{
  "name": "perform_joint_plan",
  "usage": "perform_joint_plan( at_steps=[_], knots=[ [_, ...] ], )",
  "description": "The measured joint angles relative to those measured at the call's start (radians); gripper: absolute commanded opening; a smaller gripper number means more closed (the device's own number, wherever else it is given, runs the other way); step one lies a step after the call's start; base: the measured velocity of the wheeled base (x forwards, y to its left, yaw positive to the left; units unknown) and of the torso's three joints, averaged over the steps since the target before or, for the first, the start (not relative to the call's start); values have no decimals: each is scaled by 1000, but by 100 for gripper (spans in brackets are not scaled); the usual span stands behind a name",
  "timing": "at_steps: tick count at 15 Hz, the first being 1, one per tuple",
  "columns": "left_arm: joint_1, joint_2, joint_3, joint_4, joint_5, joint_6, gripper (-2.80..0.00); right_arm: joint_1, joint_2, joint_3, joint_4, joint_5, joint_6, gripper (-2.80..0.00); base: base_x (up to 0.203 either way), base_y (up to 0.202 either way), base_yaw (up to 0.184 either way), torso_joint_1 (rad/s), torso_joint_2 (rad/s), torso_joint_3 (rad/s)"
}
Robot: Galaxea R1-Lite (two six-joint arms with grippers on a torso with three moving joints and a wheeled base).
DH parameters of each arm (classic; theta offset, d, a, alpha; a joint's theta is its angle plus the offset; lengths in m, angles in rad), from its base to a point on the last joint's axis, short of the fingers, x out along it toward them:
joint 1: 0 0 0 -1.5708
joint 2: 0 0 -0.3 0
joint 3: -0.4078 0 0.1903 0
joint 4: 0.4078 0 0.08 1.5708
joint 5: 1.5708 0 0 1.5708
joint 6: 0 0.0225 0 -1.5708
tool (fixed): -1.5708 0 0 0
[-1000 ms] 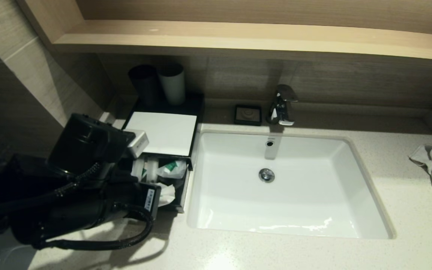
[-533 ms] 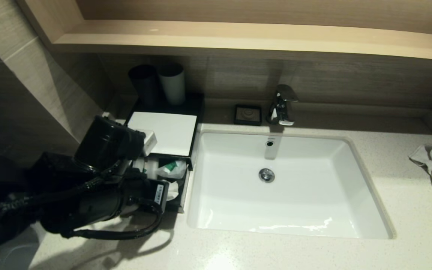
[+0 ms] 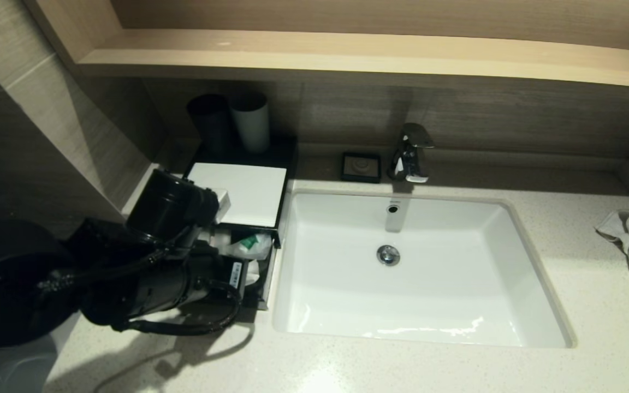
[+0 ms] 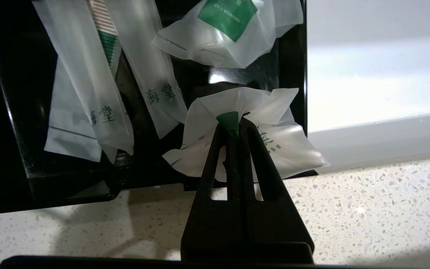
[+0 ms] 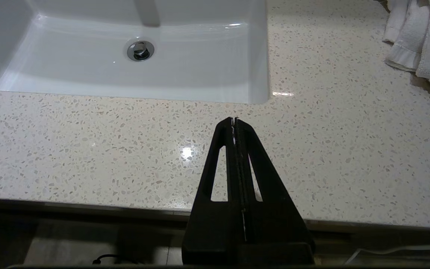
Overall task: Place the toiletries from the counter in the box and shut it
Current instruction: Place the bathroom toiletry into the drawer
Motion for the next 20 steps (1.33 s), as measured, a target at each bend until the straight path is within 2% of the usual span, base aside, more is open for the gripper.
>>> perform_joint_plan(
  at_steps=[6,20],
  knots=[
    [37,23,-57,2,-1,2,-280,0,0,0,0,0,0,-280,0,0,0,0,0,0],
    [39,71,-95,3,0,6,-280,0,0,0,0,0,0,-280,0,0,0,0,0,0]
  ],
)
